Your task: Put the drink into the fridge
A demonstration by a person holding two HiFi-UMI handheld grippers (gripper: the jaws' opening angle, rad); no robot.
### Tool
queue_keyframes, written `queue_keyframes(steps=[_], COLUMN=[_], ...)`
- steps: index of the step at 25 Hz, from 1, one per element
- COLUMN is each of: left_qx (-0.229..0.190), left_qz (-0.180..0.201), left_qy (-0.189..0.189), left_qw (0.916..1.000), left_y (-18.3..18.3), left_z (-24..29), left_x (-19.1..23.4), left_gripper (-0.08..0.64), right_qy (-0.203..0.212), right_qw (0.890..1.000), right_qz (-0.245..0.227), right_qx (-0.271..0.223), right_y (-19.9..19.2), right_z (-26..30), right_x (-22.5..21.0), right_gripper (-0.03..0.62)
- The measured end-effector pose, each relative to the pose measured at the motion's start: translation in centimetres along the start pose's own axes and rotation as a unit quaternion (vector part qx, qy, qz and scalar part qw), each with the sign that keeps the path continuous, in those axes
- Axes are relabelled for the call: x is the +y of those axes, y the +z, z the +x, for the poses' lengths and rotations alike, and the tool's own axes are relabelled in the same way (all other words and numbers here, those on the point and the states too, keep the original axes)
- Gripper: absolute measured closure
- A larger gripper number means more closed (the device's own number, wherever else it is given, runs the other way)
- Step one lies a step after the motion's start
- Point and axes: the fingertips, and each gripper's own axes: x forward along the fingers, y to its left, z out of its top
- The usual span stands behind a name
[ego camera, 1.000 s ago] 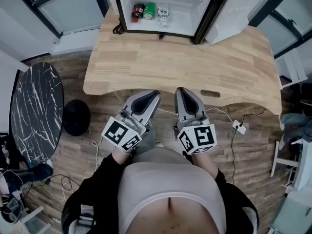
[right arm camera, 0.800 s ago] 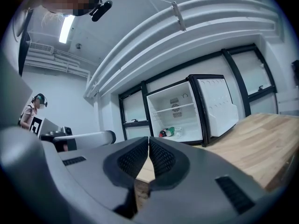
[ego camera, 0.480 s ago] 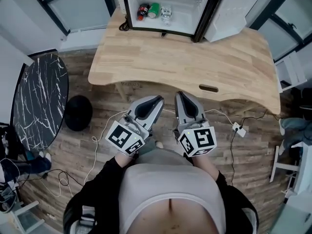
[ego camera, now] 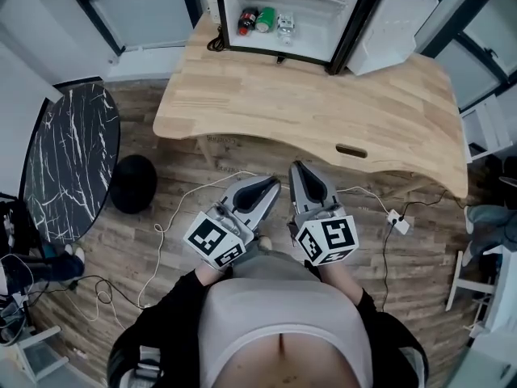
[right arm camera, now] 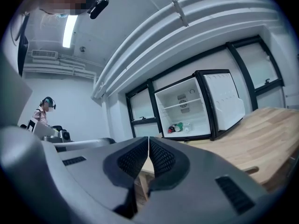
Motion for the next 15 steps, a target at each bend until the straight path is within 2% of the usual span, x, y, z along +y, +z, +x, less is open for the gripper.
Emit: queue_keyframes(steps=[3,10,15], left_qx=[-0.001,-0.006,0.004], left_qz=[-0.008,0.004,-0.009], left_qy=[0.007,-0.001,0.003], left_qw=[0.9999,1.0000,0.9999], left_y=[-0.5,0.3,-0.5], left_z=[-0.3,-0.7,-2.8], left_x=[0.2,-0.1,-0.3], left_gripper=[0.531,0.531,0.531], right_qy=[0.004,-0.008,-0.015], right_qw=[1.000,0.999,0.999], right_qz=[0.005,0.034,0.042], right_qx=[0.003,-0.001,0.009], right_y=[-0.4,-0.2,-1.3], right_z=[0.0,-0.8,-1.3], right_x=[0.0,-0.6,0.5], right_gripper=[0.561,0.561,0.561])
